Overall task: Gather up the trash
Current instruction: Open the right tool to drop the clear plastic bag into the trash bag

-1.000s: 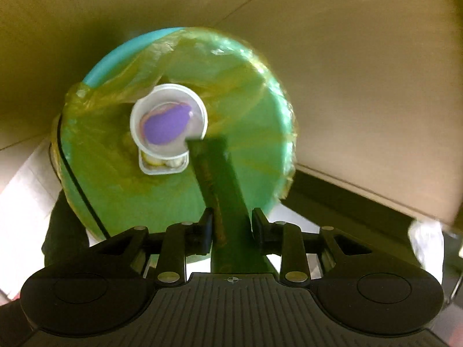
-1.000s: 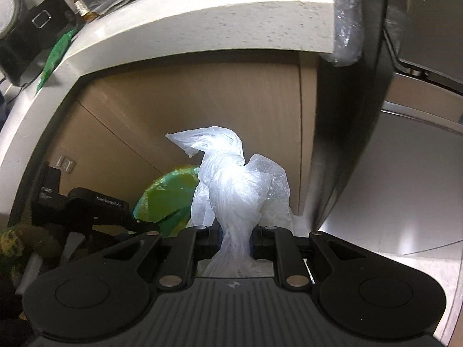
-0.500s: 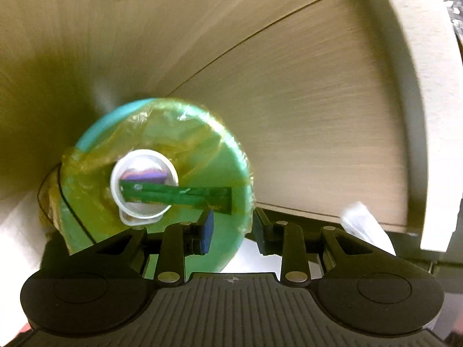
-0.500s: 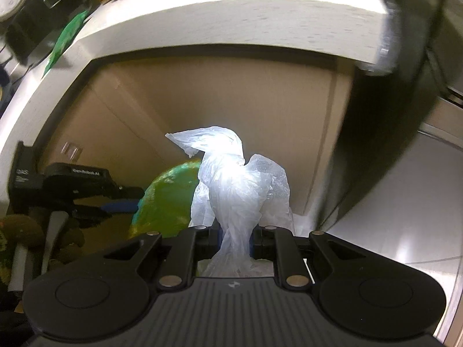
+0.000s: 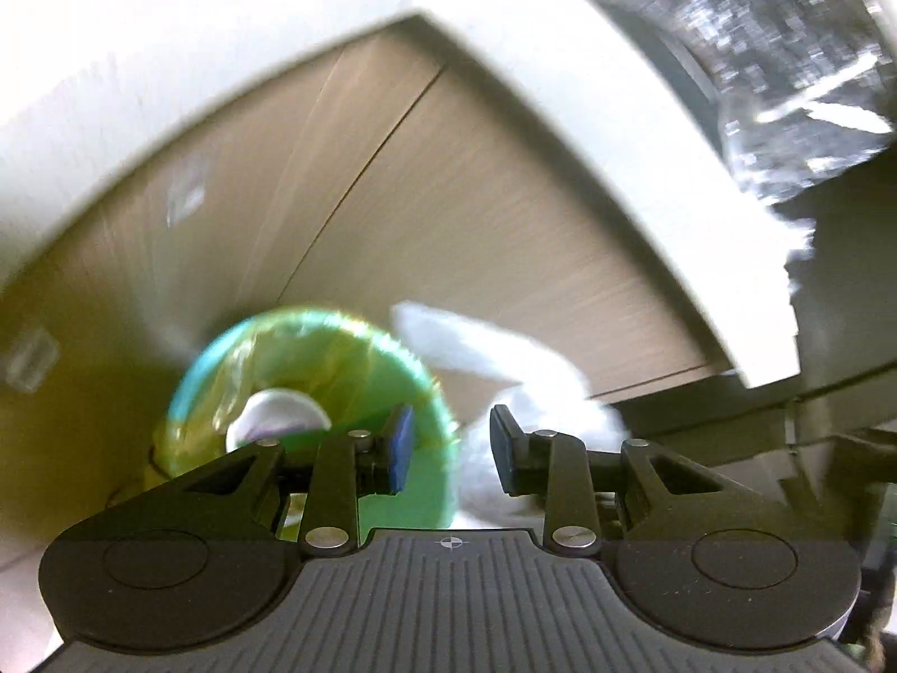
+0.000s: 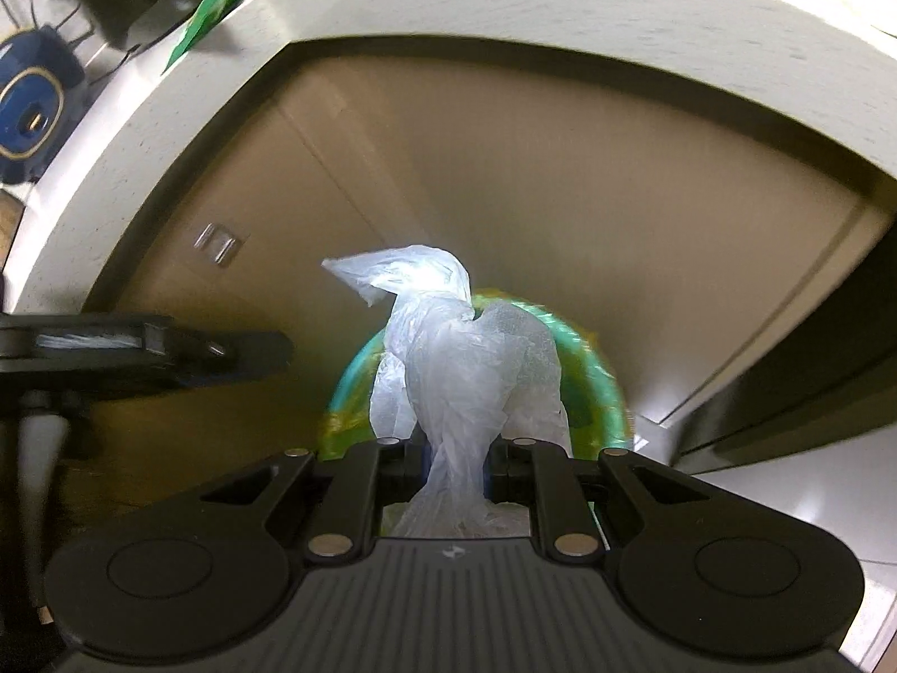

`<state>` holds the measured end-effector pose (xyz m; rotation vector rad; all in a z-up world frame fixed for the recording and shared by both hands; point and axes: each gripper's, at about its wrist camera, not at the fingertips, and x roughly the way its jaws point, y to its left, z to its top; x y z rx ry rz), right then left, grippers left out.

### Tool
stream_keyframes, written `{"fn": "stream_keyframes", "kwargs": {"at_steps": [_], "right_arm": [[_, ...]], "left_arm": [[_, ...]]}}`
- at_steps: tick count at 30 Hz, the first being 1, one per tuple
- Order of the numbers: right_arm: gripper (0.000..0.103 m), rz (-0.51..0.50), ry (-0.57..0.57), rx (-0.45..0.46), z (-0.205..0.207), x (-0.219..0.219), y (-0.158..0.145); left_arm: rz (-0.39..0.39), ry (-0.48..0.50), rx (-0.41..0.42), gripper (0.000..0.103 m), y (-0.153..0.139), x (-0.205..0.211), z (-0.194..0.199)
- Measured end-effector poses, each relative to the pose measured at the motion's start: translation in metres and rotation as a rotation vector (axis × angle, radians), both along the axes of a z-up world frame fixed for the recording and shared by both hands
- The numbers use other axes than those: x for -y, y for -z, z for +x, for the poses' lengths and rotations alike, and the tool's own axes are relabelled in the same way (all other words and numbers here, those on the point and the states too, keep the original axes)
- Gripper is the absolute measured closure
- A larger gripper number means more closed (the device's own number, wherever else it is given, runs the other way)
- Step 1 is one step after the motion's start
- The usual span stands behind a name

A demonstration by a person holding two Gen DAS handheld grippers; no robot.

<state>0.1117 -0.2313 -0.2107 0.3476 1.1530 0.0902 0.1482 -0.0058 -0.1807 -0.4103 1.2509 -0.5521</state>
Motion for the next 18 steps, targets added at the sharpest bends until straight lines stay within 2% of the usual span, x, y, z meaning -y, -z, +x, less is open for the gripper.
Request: {"fn": "stream_keyframes", "kwargs": {"at_steps": [5, 10, 13, 15, 18], "right_arm": [[0.088, 0.033, -0.056, -0.057, 0.018, -0.022, 0.014], [0.087, 0.032, -0.092, -0.11, 0.034, -0.035, 0.03], [0.08, 0.072, -0.075, -0.162, 0.042, -0.033, 0.043], [0.072, 0.085, -0.054, -0.171, 0.045, -0.033, 0.046], [0.069, 0.072, -0.035, -0.152, 0.047, -0.033, 0.044]], "left_arm": [[0.027, -0.021, 0.063, 0.07, -0.029, -0.015, -0.004], [0.107, -0.024, 0.104, 0.07, -0.036, -0.024, -0.003], [0.175, -0.007, 0.113, 0.07, -0.033, -0.026, -0.003], [0.184, -0.005, 0.096, 0.07, -0.03, -0.026, -0.003], [0.184, 0.009, 0.09, 0.07, -0.026, -0.025, -0.002]]}}
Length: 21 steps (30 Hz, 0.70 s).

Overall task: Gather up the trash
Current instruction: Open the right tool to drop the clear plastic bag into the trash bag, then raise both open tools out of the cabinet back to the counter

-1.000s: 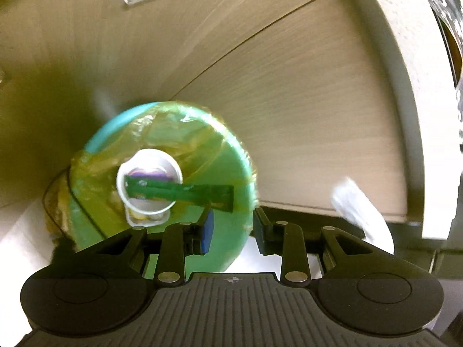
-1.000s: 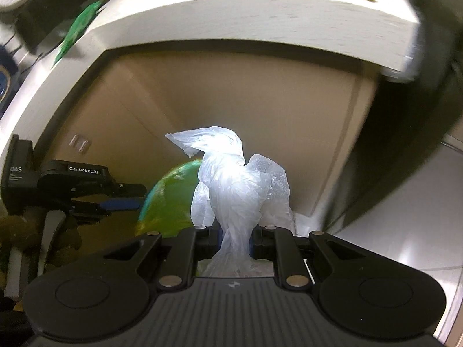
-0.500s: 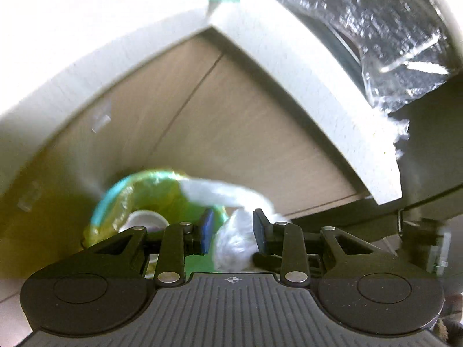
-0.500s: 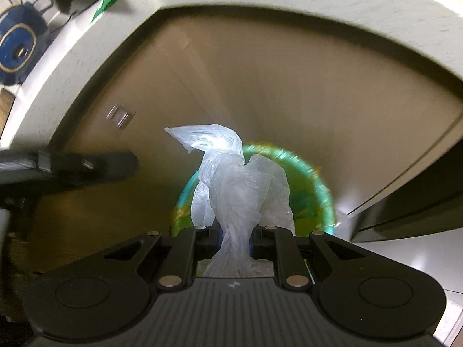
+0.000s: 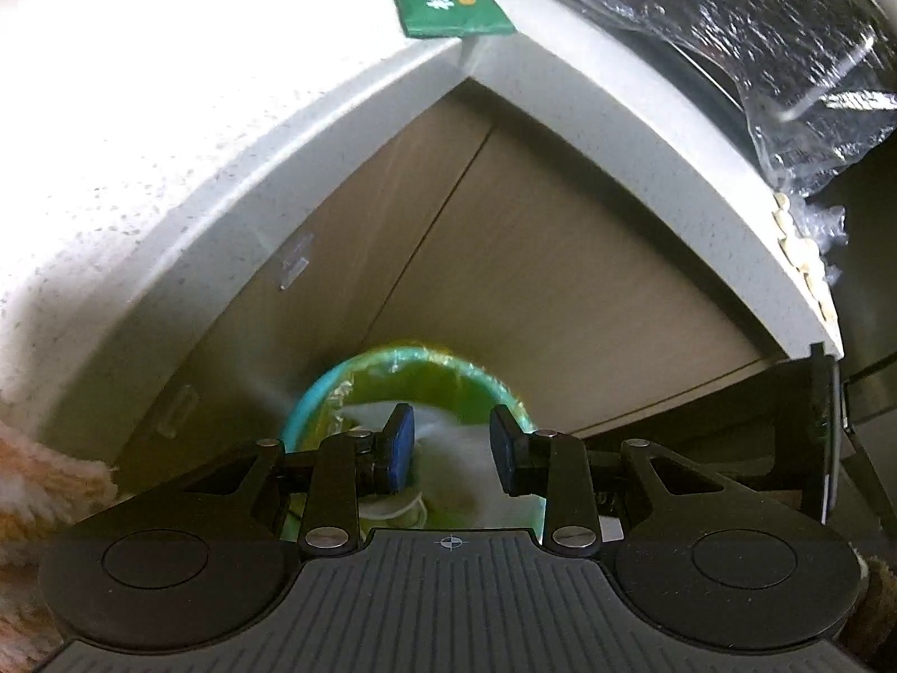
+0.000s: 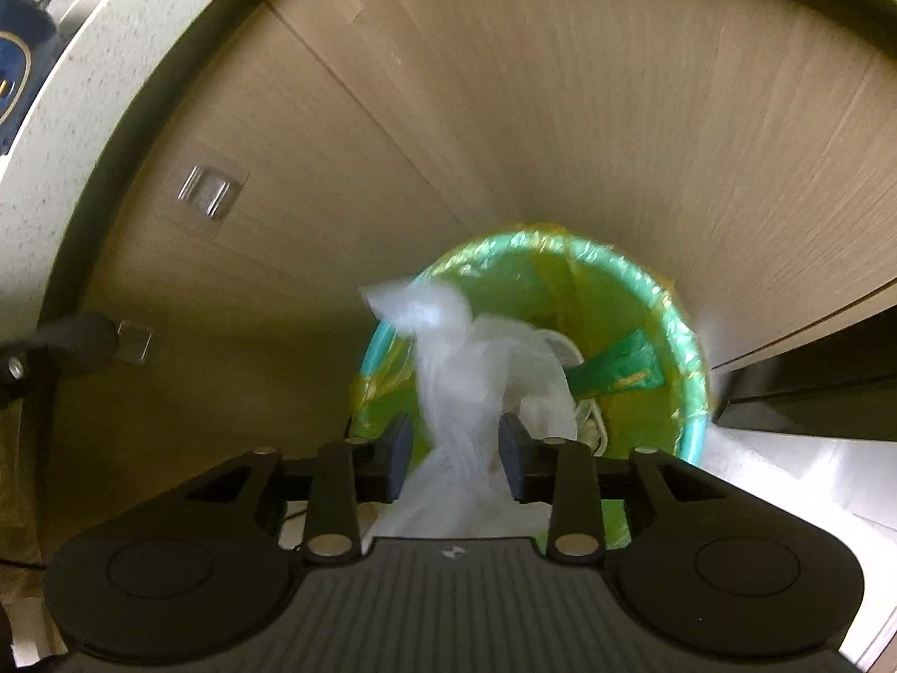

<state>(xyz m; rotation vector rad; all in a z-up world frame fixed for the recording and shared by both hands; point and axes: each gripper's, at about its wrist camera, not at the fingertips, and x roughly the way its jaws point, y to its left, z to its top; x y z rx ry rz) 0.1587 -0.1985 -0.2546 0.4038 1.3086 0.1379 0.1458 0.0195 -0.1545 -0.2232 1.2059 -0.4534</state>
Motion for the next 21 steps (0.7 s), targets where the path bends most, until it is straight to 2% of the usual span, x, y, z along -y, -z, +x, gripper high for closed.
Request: {"fn": "stream_keyframes", "kwargs": {"at_steps": [6, 12, 14, 16, 18, 21], "right_arm": [[0.069, -0.048, 0.013, 0.06, -0.002, 0.004, -0.019], [0.069, -0.141, 0.007, 0.229, -0.001, 0.004, -0.072], [0.068, -0.179, -0.004, 0.305, 0.004, 0.001, -0.094], [0.061, -0.228, -0.017, 0.389, 0.01, -0.007, -0.119], [0.05, -0.284, -0.027, 0.474, 0.017, -0.019, -0.142], [0.049, -0.329, -0.023, 0.536, 0.032, -0.036, -0.165]], "left_arm": [[-0.048, 0.023, 0.034, 0.07, -0.008, 0.006, 0.004], [-0.154, -0.023, 0.131, 0.07, -0.037, -0.007, 0.014], [-0.185, -0.057, 0.183, 0.07, -0.05, -0.02, 0.016], [-0.195, -0.106, 0.236, 0.07, -0.064, -0.032, 0.019], [-0.167, -0.175, 0.287, 0.07, -0.078, -0.051, 0.027], [-0.132, -0.274, 0.314, 0.07, -0.089, -0.089, 0.04]]}}
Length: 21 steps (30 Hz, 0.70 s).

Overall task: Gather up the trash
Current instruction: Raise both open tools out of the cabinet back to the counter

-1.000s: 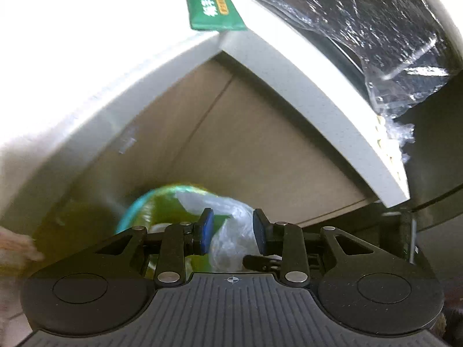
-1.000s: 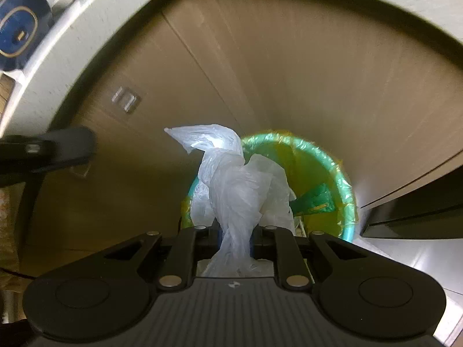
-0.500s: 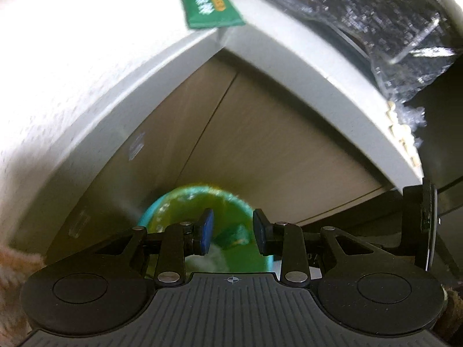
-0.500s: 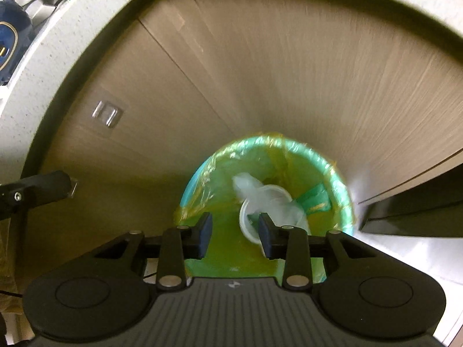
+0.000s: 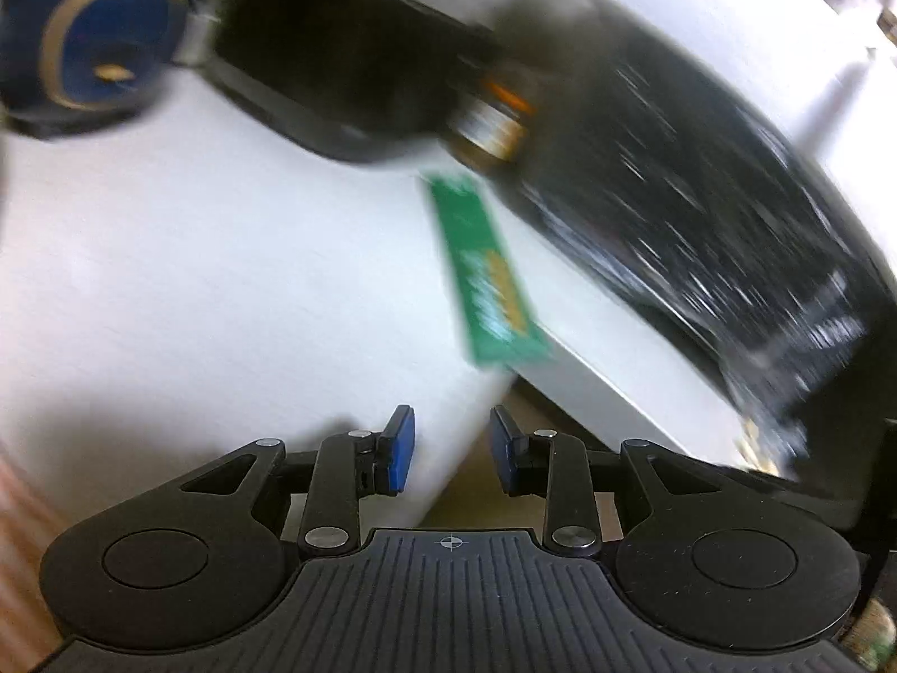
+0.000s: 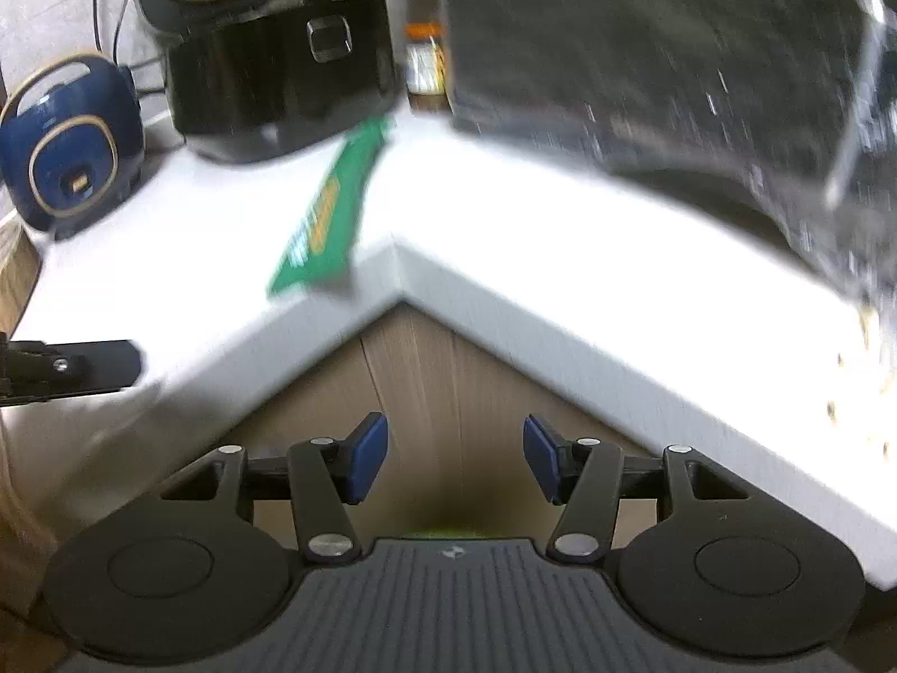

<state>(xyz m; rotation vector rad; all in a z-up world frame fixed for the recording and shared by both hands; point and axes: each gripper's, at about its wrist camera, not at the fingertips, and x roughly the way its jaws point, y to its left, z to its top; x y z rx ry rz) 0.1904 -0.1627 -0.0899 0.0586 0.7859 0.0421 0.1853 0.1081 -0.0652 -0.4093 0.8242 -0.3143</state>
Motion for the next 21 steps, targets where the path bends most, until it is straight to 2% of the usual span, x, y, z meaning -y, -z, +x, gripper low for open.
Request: {"fn": "stream_keyframes", "kwargs": {"at_steps": [4, 8, 12, 15, 18, 21], "right_arm": [[0.049, -0.002, 0.03, 0.024, 0.02, -0.019, -0.017], [0.049, 0.01, 0.026, 0.055, 0.033, -0.041, -0.03], [0.049, 0.02, -0.03, 0.052, 0.055, -0.055, -0.031], [0.049, -0.02, -0.098, 0.066, 0.071, -0.067, -0.026], [0.049, -0.025, -0.151, 0.077, 0.085, -0.07, -0.022], [0.049, -0.03, -0.165, 0.077, 0.103, -0.073, -0.012]], "left_arm": [[-0.03, -0.054, -0.021, 0.07, 0.001, -0.042, 0.015], [-0.056, -0.073, -0.033, 0.07, 0.006, -0.059, 0.021], [-0.059, -0.102, -0.001, 0.07, 0.006, -0.056, 0.014], [-0.082, -0.126, -0.017, 0.07, 0.005, -0.051, 0.007], [-0.041, -0.113, -0.021, 0.07, 0.0, -0.048, -0.002], [-0.036, -0.162, -0.04, 0.07, 0.0, -0.05, -0.011]]}}
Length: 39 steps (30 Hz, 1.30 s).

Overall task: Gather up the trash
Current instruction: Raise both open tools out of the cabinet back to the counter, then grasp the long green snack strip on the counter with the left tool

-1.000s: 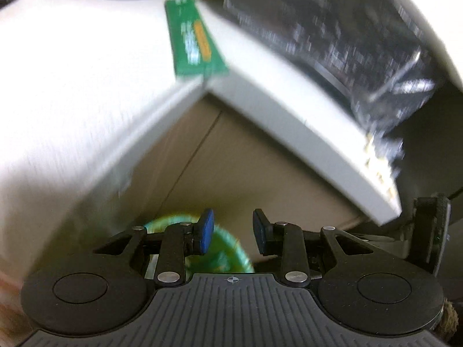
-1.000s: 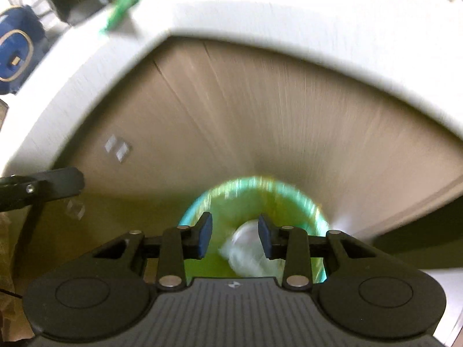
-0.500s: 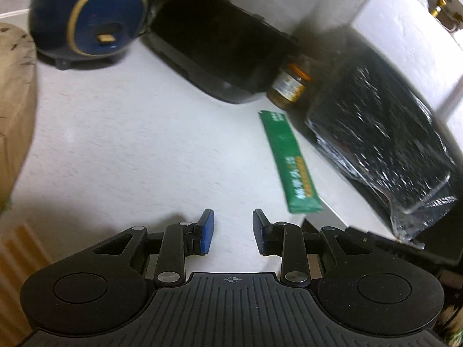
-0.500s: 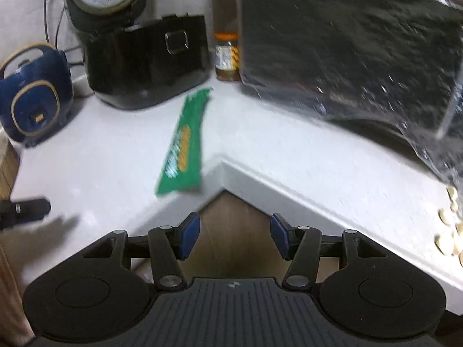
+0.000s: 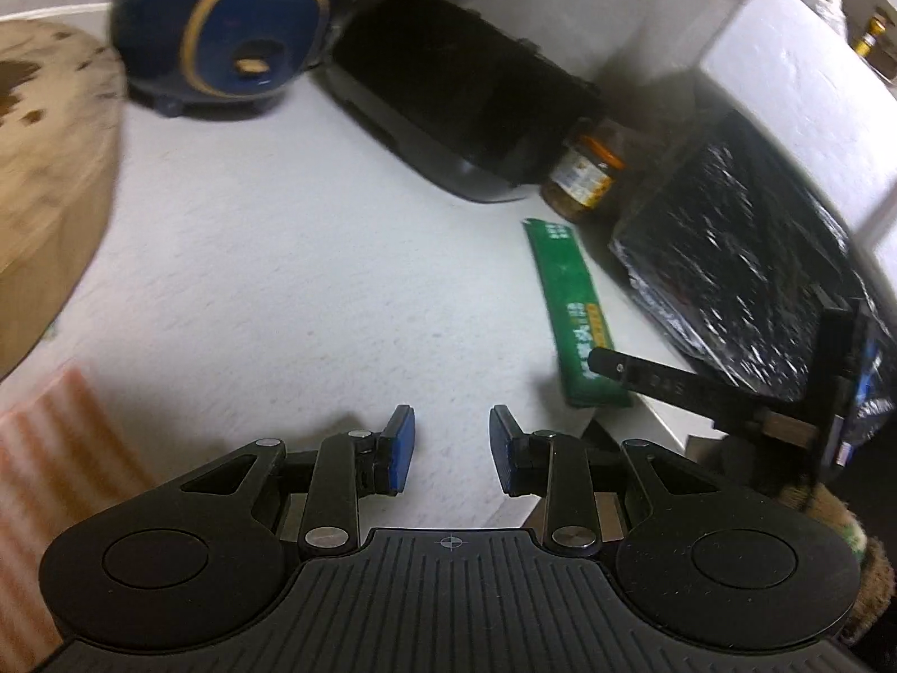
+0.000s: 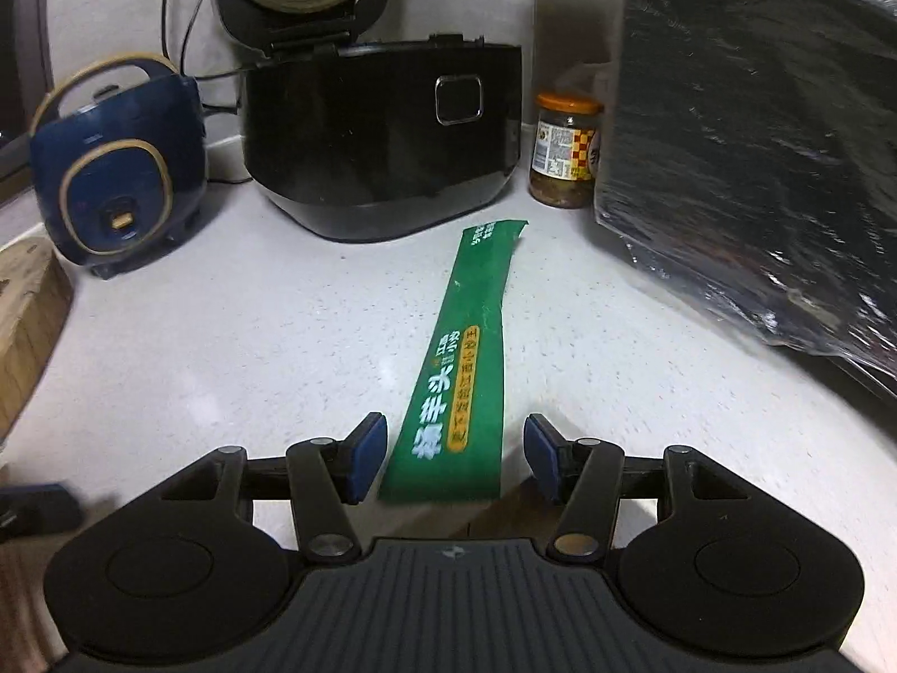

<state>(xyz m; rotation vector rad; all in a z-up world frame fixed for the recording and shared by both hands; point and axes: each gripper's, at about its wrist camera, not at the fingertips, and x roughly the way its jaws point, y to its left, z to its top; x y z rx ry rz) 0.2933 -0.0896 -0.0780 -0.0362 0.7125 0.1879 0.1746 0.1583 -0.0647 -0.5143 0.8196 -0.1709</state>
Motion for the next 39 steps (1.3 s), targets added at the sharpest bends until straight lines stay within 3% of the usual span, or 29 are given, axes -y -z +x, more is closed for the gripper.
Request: {"fn": "stream_keyframes", "kwargs": {"at_steps": [2, 5, 12, 20, 21, 24, 32, 39], "right_arm": [[0.057, 0.007, -0.012, -0.024, 0.012, -0.001, 0.008], [0.085, 0.027, -0.041, -0.051, 0.019, -0.007, 0.015], [0.092, 0.121, -0.212, -0.054, -0.007, -0.031, 0.007], [0.089, 0.187, -0.413, -0.112, -0.051, -0.053, 0.008], [0.087, 0.18, -0.402, -0.102, -0.056, -0.053, 0.007], [0.057, 0.182, -0.34, -0.079, -0.068, -0.045, 0.006], [0.056, 0.192, -0.181, -0.077, -0.08, -0.011, 0.01], [0.056, 0.186, -0.118, -0.095, -0.089, 0.0, 0.017]], "left_arm": [[0.008, -0.03, -0.011, 0.07, 0.0, -0.003, -0.007], [0.013, -0.077, -0.03, 0.07, 0.001, -0.006, -0.014], [0.013, -0.103, -0.046, 0.07, 0.002, -0.005, -0.015], [0.09, 0.004, 0.006, 0.07, -0.013, 0.016, 0.018], [0.106, 0.02, 0.013, 0.07, -0.014, 0.021, 0.025], [0.181, 0.075, -0.001, 0.07, -0.015, 0.041, 0.05], [0.338, 0.163, -0.043, 0.07, 0.001, 0.082, 0.085], [0.394, 0.163, -0.045, 0.063, 0.011, 0.082, 0.093]]}}
